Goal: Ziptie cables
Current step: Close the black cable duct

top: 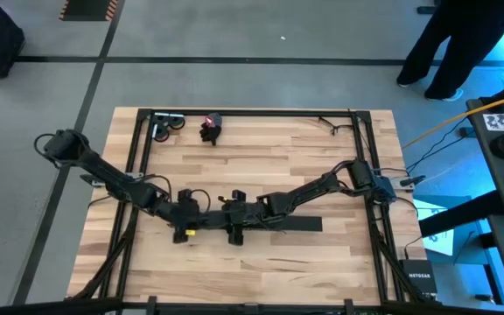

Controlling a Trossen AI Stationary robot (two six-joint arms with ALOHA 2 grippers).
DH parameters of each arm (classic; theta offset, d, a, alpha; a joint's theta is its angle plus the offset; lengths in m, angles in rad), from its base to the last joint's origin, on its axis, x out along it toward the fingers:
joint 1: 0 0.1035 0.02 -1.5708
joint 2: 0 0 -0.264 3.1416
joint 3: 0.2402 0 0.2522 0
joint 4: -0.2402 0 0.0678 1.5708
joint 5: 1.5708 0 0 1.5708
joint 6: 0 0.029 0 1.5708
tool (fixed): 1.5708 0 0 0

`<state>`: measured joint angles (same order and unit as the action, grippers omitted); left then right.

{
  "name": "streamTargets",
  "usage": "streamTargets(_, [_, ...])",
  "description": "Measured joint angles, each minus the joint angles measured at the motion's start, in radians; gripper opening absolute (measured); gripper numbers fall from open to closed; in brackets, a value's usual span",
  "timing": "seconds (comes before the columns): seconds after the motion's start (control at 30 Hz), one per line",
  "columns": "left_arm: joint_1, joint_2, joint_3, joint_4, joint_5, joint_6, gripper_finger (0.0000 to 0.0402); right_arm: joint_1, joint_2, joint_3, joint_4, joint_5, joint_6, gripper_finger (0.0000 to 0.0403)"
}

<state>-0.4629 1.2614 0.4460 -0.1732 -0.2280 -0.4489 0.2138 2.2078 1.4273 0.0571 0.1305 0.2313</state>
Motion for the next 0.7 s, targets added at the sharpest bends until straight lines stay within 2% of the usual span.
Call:
streamTargets(0.1, [0.002,0.012,-0.035,0.129,-0.018,-0.007,0.0251,0.0,0.0,-0.001,0.002,-0.007,-0.002,0.0229])
streamTargets(0.23, [0.006,0.049,-0.045,0.208,-0.023,-0.017,0.0203,0.001,0.0,-0.002,0.03,-0.041,-0.002,0.0229])
streamTargets(0.33, [0.006,0.08,-0.048,0.263,-0.025,-0.011,0.0183,0.0,0.003,-0.005,0.065,-0.052,-0.002,0.0229])
streamTargets(0.43, [0.007,0.11,-0.05,0.354,-0.025,0.008,0.0183,0.0,0.01,-0.006,0.102,-0.041,-0.003,0.0229])
streamTargets(0.57, [0.005,0.15,-0.057,0.427,-0.021,0.044,0.0204,-0.001,0.034,-0.008,0.151,-0.057,0.028,0.0229])
streamTargets(0.7, [0.006,0.152,-0.055,0.429,-0.002,0.062,0.0233,0.0,0.034,-0.001,0.112,-0.051,0.047,0.0229])
